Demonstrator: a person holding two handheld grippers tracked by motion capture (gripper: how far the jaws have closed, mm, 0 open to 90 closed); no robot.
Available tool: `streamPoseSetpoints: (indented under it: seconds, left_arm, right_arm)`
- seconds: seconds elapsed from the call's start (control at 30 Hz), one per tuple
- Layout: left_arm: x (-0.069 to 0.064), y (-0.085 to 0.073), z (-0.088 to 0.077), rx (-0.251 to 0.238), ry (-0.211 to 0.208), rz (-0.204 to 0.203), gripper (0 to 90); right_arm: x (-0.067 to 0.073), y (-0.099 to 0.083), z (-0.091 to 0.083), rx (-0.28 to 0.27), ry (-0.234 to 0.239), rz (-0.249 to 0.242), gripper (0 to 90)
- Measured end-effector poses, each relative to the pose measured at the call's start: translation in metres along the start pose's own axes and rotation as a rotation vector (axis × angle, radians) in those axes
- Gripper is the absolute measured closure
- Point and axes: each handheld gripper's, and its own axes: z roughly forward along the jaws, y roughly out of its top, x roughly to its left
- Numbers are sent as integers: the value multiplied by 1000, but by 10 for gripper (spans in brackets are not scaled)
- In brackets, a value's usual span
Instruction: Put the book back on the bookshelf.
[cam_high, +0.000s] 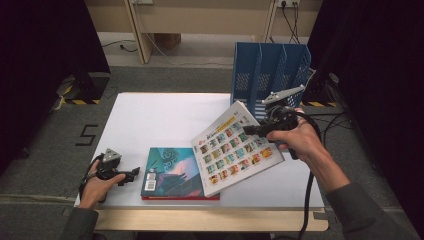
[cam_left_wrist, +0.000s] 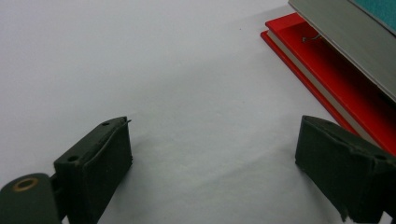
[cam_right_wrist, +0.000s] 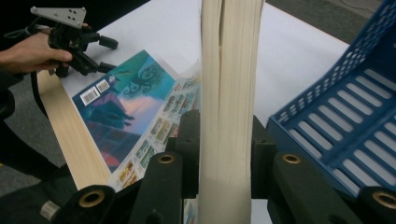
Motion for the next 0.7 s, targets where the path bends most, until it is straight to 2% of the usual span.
streamPoseSetpoints:
  seconds: [0.03,0.13,0.23,0.37,0.43,0.5,0.6,0.7]
  left_arm:
    - [0,0,0,0,0,1,98]
    - [0,0,0,0,-1,0,97]
    - [0,0,0,-1,1,0,97]
    - [-1,0,0,-3,4,2,97]
    - [-1,0,0,-3,5,2,97]
    - [0,0,0,-3,4,1,96]
    - [-1,0,0,-4,4,1,96]
    - [0,0,0,-3,2,1,96]
  right_arm:
    - [0,0,0,0,0,0,734]
    - [1,-4,-17,9,-22,-16,735]
    - [1,-6,-24,8,-31,-7,735]
    - [5,-8,-37,45,-49,-32,734]
    - [8,-11,-38,92,-84,-63,733]
    - [3,-14,-39,123,-141,-48,730]
    - [3,-14,-41,130,-139,-39,731]
    - [12,-8,-42,141,-114,-73,732]
